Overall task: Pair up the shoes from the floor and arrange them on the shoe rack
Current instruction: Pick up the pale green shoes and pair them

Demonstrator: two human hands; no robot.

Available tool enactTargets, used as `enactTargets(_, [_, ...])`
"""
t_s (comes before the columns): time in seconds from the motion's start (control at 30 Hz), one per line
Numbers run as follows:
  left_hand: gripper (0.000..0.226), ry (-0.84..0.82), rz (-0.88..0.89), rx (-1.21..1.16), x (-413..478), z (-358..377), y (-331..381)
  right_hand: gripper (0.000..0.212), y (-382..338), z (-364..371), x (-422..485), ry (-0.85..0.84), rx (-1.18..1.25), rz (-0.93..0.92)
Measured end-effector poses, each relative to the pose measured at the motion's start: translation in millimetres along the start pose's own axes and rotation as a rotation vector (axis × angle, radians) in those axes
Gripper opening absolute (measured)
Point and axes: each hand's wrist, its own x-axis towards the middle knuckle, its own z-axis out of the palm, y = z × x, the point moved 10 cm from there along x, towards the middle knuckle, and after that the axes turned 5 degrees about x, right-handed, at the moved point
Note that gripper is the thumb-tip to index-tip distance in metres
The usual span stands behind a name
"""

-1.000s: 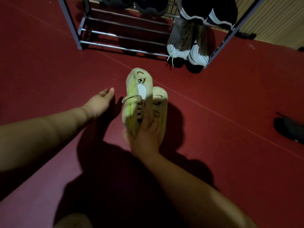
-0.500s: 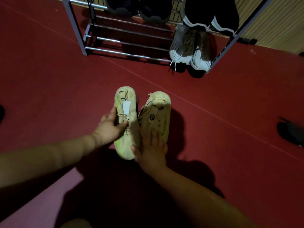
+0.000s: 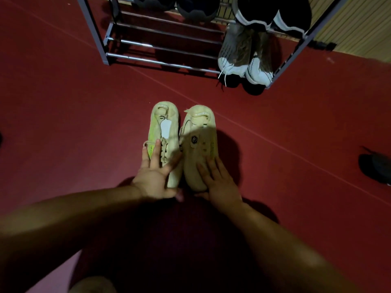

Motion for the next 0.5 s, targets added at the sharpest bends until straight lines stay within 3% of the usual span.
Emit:
enactTargets(0.07, [0.099, 0.048, -0.001, 0.061, 12.3, -13.3, -8.7, 0.083, 13.8, -19.8, 4.5, 0.075, -0.004, 0.080])
enactTargets(0.13, [0.092, 0.097, -0.057, 0.028, 22.3, -25.9, -20.5, 0.085, 26.0, -21.6, 6.4, 0.032, -0.024, 0.131])
enactTargets(0.27, [0.087, 0.129, -0.147, -0.090, 30.4, -29.7, -29.2, 0.103, 23.1, -20.1, 9.2, 0.006, 0.138, 0.215])
enactTargets(0.5, [0.084, 0.282, -0.204, -0.116, 33.4, -33.8, -27.5, 0.113, 16.6, -22.8, 29.4, 0.108, 0.362, 0.339])
